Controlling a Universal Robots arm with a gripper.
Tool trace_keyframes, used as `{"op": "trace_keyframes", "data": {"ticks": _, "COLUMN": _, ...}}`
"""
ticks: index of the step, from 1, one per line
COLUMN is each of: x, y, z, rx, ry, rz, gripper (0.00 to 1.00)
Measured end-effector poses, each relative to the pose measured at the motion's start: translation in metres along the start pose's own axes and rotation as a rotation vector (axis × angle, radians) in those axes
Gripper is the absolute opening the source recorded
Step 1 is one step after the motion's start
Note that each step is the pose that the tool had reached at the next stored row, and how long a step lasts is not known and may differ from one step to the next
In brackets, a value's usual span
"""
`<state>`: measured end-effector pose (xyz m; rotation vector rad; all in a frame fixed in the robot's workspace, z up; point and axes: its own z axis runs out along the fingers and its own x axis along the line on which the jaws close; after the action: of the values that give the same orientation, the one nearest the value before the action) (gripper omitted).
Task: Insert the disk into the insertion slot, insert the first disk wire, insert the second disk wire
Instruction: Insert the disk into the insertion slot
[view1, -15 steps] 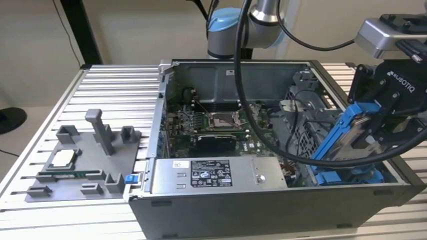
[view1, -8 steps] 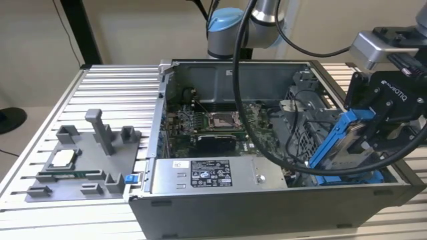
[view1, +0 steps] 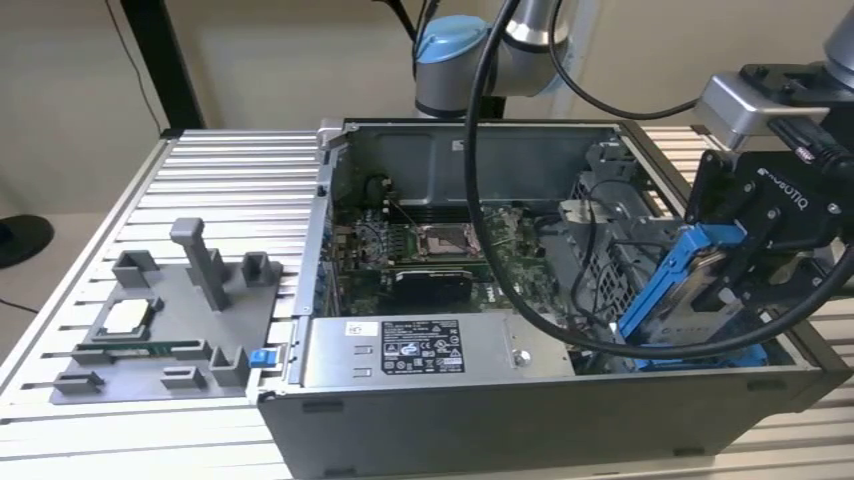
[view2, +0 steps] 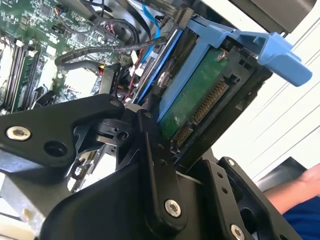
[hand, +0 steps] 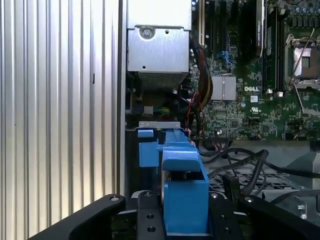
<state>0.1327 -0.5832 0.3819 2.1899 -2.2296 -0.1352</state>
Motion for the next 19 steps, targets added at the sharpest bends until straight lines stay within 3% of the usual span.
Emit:
{"op": "trace_keyframes", "data": {"ticks": 2, "x": 0.0000, "y": 0.0000, "z": 0.0000, "rx": 0.0000, "ry": -0.0001, "rz": 0.000, "gripper": 0.00}}
{"op": "trace_keyframes", "data": {"ticks": 3, "x": 0.0000, "y": 0.0000, "z": 0.0000, "rx": 0.0000, "ry": 0.0001, "rz": 0.000, "gripper": 1.00}}
{"op": "trace_keyframes", "data": {"ticks": 9, "x": -0.0001, "y": 0.0001, "z": -0.0012, "rx": -0.0007, "ry": -0.0002, "rz": 0.000, "gripper": 1.00}}
{"op": "trace_keyframes", "data": {"ticks": 14, "x": -0.0010, "y": 0.0013, "z": -0.0181, "rx": -0.0044, "ry": 0.0000, "rz": 0.000, "gripper": 1.00}}
{"op": "trace_keyframes", "data": {"ticks": 15, "x": -0.0021, "y": 0.0014, "z": -0.0183, "rx": -0.0045, "ry": -0.0004, "rz": 0.000, "gripper": 1.00}}
{"op": "trace_keyframes", "data": {"ticks": 19, "x": -0.0187, "y": 0.0028, "z": -0.0174, "rx": -0.0044, "ry": 0.0029, "rz": 0.000, "gripper": 1.00}}
